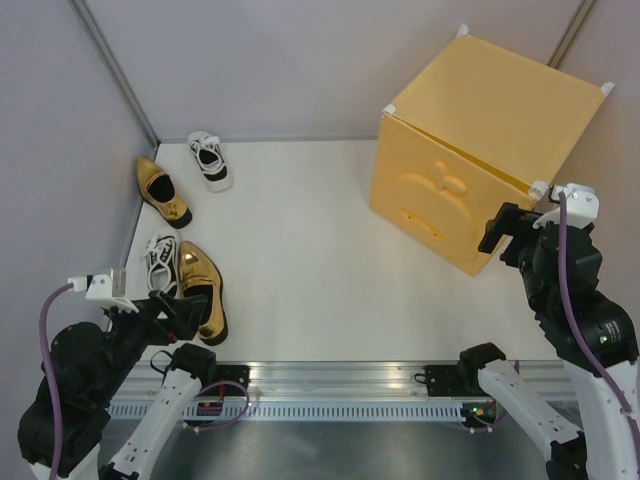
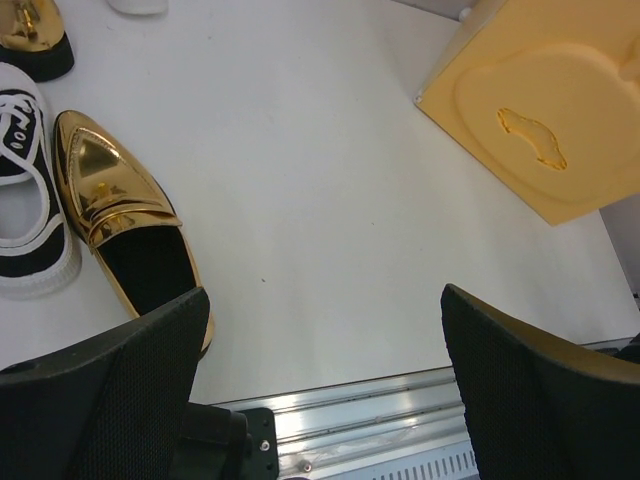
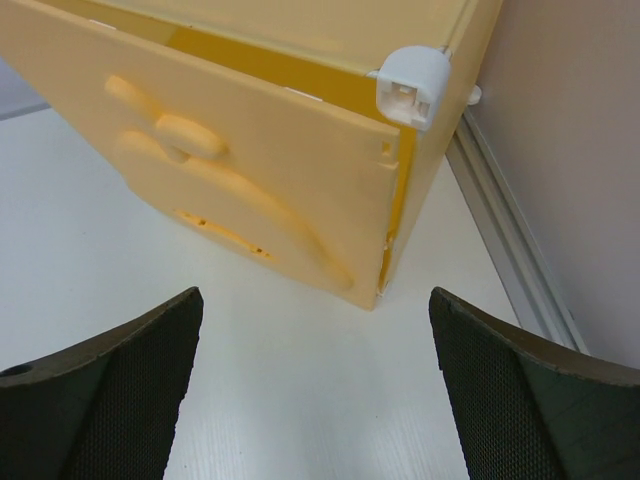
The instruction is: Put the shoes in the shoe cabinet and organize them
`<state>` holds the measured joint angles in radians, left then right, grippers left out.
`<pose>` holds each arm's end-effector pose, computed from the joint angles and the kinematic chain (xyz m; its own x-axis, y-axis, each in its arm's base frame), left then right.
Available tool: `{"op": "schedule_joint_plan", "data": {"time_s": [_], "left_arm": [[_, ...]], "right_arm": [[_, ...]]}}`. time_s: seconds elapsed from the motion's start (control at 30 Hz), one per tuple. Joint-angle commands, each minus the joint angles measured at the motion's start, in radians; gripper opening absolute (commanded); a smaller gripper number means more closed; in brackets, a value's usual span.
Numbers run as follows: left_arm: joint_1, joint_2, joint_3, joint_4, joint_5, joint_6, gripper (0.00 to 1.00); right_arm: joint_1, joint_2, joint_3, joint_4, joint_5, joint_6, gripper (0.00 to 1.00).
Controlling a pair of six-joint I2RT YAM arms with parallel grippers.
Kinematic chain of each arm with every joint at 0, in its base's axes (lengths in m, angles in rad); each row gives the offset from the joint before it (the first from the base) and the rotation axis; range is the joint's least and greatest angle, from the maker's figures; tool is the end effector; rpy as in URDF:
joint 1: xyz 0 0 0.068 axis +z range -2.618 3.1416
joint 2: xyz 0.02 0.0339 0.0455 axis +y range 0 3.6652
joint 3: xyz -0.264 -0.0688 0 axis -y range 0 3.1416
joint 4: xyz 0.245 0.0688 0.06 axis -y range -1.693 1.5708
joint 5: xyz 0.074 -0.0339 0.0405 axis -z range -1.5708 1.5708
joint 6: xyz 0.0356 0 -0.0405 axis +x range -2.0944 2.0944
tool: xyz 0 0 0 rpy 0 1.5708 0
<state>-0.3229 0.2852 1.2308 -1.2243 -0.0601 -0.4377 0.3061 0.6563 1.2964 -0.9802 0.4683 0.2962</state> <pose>-0.0309 0.0126 0.3914 -0.3473 -0.3299 -0.8778 0.1267 0.9110 -0.3925 0.0727 0.0061 0.4338 -0.2643 0.1896 -0.9456 0.2237 0.9658 0.1312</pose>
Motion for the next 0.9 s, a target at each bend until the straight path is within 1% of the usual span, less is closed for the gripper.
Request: {"op": "schedule_joint_plan", "data": {"time_s": [0.0,0.17,0.47,0.67,0.87], "left_arm": [[-0.004,0.017,0.001,0.026,0.055,-0.015,1.00],[-0.004,0.014,-0.008,0.019,0.083,-0.003,1.00],[-0.004,0.012,-0.017,0.014,0.085,0.011,1.00],[-0.004,0.014,-0.028,0.013,0.085,0.011,1.00],[-0.004,0.009,-0.028,0.011,0.088,0.011,1.00]], "right_arm": [[0.005,0.028,0.003,0.087,0.102,-0.006,0.98],[0.005,0.080,0.018,0.142,0.118,-0.063,0.98],[0.005,0.137,-0.060,0.282,0.144,-0.156,0.98],[0.004,0.174,-0.082,0.325,0.162,-0.181,0.98],[-0.002,0.220,-0.071,0.313,0.248,-0.157,0.98]]}}
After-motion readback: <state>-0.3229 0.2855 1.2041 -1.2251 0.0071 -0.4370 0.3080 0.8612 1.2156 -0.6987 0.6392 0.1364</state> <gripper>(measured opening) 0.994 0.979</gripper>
